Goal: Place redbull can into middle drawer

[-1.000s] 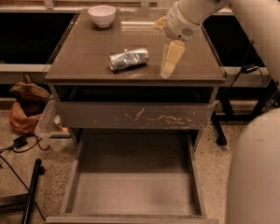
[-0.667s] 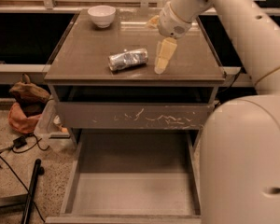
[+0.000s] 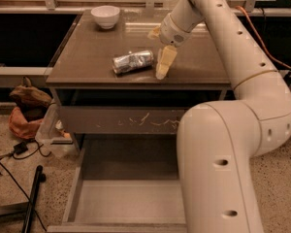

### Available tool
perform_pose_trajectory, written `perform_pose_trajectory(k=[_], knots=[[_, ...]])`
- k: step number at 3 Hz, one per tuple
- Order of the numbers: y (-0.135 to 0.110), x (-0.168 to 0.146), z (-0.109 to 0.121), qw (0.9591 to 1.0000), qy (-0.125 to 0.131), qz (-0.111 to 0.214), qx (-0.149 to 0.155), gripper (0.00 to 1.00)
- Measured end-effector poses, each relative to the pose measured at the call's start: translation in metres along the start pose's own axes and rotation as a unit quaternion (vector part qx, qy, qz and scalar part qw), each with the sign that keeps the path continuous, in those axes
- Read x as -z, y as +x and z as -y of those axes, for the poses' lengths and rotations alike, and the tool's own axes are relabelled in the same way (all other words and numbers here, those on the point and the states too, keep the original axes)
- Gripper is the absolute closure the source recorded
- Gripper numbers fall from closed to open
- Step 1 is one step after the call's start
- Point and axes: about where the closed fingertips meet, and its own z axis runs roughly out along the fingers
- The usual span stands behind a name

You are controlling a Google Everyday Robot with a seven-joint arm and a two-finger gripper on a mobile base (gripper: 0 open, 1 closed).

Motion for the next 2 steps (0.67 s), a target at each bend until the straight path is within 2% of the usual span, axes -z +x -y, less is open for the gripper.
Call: perform_pose_trajectory(k=[1,2], knots=[[-0.004,-0.024,0.006,0.9998,-0.016,0.007,-0.002,0.0],[-0.035,-0.029,0.008,0.9994,-0.03,0.01,0.015,0.0]])
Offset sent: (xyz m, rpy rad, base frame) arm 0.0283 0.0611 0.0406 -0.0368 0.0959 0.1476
